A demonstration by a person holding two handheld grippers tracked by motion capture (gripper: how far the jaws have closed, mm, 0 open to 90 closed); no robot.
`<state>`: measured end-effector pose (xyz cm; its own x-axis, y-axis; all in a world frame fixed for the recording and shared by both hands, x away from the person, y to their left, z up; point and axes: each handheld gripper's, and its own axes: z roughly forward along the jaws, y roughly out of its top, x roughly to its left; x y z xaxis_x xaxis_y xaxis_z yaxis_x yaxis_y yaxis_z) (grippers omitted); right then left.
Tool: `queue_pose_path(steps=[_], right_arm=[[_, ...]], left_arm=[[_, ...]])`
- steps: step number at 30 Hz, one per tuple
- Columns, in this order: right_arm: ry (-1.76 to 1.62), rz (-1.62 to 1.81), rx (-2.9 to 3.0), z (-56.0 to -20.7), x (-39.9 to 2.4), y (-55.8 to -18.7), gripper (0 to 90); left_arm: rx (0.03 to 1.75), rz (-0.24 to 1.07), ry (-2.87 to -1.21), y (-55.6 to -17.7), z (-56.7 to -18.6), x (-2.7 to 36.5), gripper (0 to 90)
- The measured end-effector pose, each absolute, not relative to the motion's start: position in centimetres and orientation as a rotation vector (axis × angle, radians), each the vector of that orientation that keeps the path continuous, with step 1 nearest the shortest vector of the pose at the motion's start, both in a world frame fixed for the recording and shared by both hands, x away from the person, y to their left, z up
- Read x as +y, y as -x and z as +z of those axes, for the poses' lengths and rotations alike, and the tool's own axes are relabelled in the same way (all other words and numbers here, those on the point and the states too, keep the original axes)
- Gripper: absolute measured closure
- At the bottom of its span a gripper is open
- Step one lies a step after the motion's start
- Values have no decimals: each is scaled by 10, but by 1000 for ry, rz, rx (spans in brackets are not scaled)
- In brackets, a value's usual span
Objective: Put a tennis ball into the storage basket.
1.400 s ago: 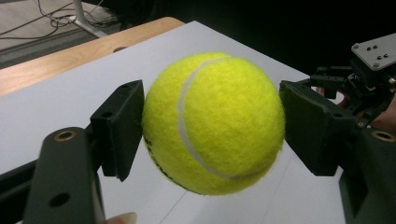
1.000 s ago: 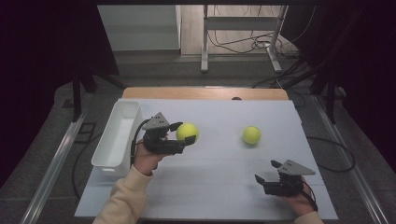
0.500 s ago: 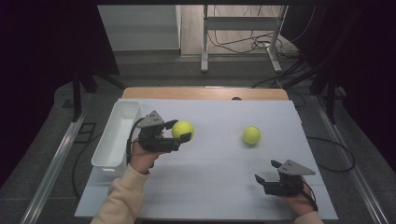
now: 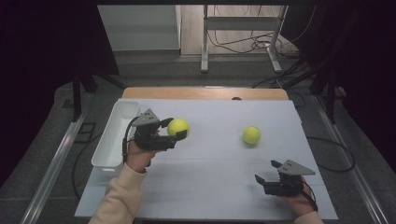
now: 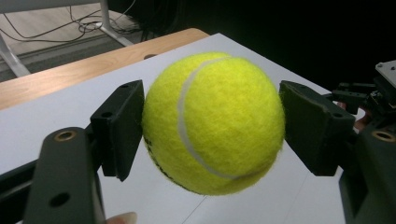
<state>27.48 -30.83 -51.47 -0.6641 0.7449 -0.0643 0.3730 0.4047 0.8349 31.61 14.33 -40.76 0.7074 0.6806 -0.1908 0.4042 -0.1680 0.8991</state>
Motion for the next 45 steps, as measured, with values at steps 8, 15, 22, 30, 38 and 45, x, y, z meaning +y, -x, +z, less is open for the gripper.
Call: queue_pose_path(steps=[8,15,22,30,38,45], right_arm=[[-956,1167,2236,-515,-308,-275,153],[-954,1167,2235,-515,-308,-275,153],[-955,1166,2236,-515,-308,-275,153],[-955,1165,2237,-515,-308,-275,153],[-955,1164,2236,-515,-308,-275,153],[-954,1164,2237,-515,-308,-275,153]], left_arm=[[878,317,-1776,-317,-407,150,267],[894,328,-1763,-318,-407,156,267],[905,335,-1759,-318,-407,160,267],[923,349,-1748,-318,-407,167,267],[943,360,-1726,-319,-406,175,267],[955,368,-1715,-319,-406,180,267]])
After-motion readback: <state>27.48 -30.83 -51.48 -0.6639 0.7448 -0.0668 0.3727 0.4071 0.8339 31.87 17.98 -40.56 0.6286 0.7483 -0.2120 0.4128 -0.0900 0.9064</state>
